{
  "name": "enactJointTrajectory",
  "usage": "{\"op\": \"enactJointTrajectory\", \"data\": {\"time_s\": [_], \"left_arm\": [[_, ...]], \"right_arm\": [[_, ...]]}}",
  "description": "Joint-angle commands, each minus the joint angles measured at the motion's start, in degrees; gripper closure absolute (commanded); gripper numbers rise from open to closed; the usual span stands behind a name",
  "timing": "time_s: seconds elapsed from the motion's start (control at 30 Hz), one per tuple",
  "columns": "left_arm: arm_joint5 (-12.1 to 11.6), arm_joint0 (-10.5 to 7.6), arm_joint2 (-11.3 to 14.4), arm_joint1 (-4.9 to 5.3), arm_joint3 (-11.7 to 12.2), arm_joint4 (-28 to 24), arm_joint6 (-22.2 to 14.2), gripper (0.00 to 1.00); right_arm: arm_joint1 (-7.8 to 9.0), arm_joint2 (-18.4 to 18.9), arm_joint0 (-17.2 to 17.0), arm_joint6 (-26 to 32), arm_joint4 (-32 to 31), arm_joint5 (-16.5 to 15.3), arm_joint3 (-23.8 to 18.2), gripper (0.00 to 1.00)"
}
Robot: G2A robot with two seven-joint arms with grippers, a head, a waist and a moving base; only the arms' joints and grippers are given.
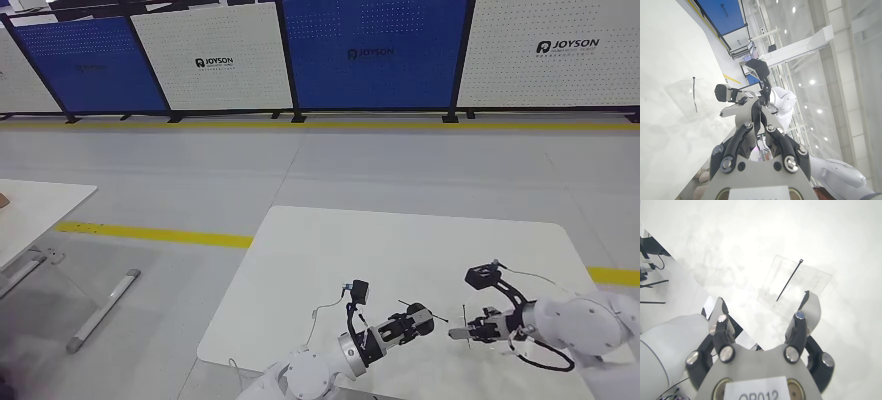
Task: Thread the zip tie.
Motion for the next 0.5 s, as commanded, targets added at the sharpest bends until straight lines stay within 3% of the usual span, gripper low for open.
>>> {"op": "enactJointTrajectory", "data": {"time_s": [0.0,0.17,0.47], "left_arm": [[0.0,0.0,0.0,0.0,0.0,0.0,0.0,1.0],[0.0,0.0,0.0,0.0,0.0,0.0,0.0,1.0],[0.0,0.0,0.0,0.0,0.0,0.0,0.0,1.0]], "right_arm": [[0.0,-0.13,0.27,-0.07,-0.61,1.57,0.54,0.53],[-0.41,-1.89,2.01,-0.63,-3.53,6.84,2.14,0.58],[-1.53,-5.98,6.15,1.76,-3.92,9.89,6.4,0.62]]}}
